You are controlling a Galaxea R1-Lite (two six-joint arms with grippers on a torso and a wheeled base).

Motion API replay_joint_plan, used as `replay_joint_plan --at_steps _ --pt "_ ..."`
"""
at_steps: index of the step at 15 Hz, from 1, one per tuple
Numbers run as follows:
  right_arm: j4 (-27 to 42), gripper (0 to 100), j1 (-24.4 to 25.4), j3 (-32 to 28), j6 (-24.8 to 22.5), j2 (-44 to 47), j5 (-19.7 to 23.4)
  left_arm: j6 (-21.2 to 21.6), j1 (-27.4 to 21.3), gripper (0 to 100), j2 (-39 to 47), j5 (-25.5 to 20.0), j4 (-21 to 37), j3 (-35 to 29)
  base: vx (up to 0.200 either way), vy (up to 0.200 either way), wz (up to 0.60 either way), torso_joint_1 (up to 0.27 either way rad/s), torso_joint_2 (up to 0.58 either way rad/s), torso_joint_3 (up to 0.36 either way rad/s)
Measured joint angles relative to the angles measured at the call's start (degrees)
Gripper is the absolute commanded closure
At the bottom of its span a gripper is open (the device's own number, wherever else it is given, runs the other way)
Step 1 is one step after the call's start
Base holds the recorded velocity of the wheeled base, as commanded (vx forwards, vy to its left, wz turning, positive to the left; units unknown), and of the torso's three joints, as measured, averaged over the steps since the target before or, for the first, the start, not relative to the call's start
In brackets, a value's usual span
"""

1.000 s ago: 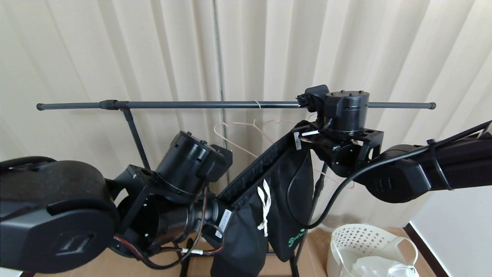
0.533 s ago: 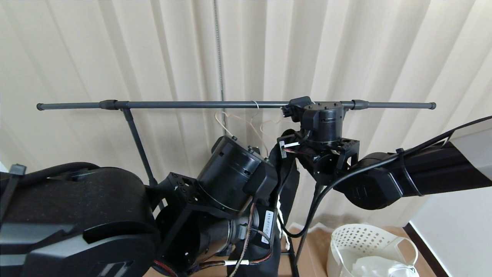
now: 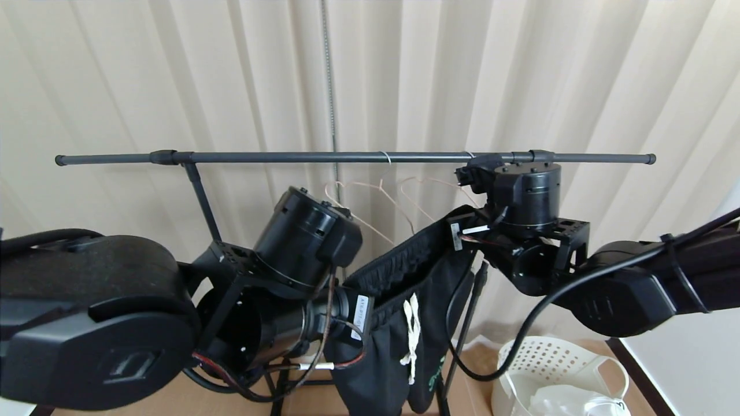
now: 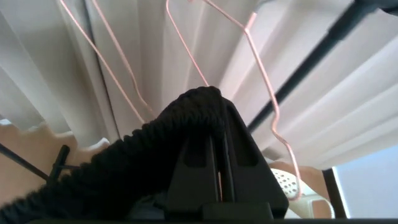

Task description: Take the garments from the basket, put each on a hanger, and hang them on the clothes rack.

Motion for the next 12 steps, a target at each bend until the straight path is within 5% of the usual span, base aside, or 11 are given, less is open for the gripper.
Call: replay_joint_plan --at_steps 6,12 --pt "0.6 100 0.2 15.2 -0.1 -12.2 0.0 3.8 6.1 100 3.3 0.7 -0.4 -8.2 0.0 0.0 0.0 0.0 0.0 0.0" --pt "-0.2 100 3.7 24.1 1.1 -16.5 0.5 4.7 6.6 100 10.0 1.2 -0.4 -19.3 0.0 0.0 0.0 0.0 0.0 0.0"
